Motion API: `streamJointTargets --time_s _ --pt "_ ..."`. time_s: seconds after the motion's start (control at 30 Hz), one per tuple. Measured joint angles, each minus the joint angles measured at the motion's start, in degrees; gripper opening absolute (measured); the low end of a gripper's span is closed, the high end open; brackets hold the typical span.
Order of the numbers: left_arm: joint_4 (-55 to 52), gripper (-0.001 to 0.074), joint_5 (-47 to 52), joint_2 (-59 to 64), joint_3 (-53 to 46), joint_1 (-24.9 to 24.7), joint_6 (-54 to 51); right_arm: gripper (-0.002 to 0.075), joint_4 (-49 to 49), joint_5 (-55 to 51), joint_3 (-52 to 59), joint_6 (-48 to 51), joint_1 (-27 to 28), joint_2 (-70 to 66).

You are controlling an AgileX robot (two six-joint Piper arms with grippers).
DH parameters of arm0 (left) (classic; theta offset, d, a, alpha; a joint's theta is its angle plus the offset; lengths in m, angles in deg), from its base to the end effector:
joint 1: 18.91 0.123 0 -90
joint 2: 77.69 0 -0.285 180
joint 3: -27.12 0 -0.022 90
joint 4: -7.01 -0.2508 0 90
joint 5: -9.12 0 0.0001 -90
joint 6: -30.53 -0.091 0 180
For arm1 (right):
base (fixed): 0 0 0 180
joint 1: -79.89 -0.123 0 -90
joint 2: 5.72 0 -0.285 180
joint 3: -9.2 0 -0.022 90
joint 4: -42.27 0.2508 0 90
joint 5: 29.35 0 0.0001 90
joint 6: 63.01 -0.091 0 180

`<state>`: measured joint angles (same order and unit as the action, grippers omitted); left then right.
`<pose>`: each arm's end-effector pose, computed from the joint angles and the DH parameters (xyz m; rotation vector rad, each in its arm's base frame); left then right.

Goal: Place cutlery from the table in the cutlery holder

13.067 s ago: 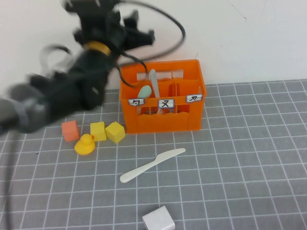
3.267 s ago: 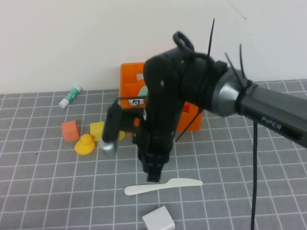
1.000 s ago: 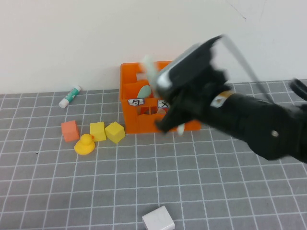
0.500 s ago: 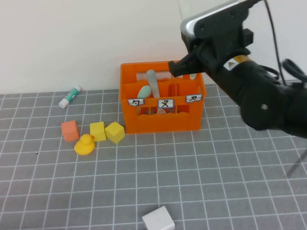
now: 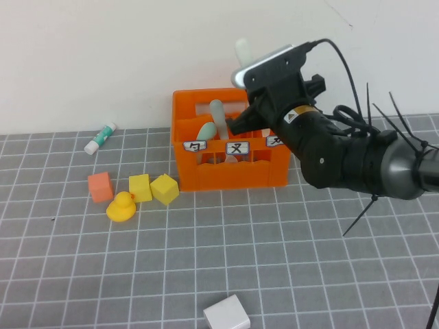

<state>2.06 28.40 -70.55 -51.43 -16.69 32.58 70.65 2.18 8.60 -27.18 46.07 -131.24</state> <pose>0.0534 0.0047 0.1757 -0.0136 1.8316 0.0856 0.4042 0.2436 0.2193 -0.4648 1.6169 0.0866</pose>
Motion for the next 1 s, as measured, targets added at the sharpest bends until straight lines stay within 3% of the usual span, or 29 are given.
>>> streamJointTargets --time_s 0.3,0.67,1.0 --pt "0.0 -0.0001 0.0 0.0 0.0 0.0 0.0 0.0241 -0.1 -0.3 -0.5 1.1 1.9 -0.9" --pt "0.0 -0.0001 0.0 0.0 0.0 0.0 0.0 0.0253 2.7 -15.4 0.0 5.3 2.2 9.1" --pt "0.0 -0.0001 0.0 0.0 0.0 0.0 0.0 0.0253 3.1 -13.6 17.1 3.3 0.9 30.5"
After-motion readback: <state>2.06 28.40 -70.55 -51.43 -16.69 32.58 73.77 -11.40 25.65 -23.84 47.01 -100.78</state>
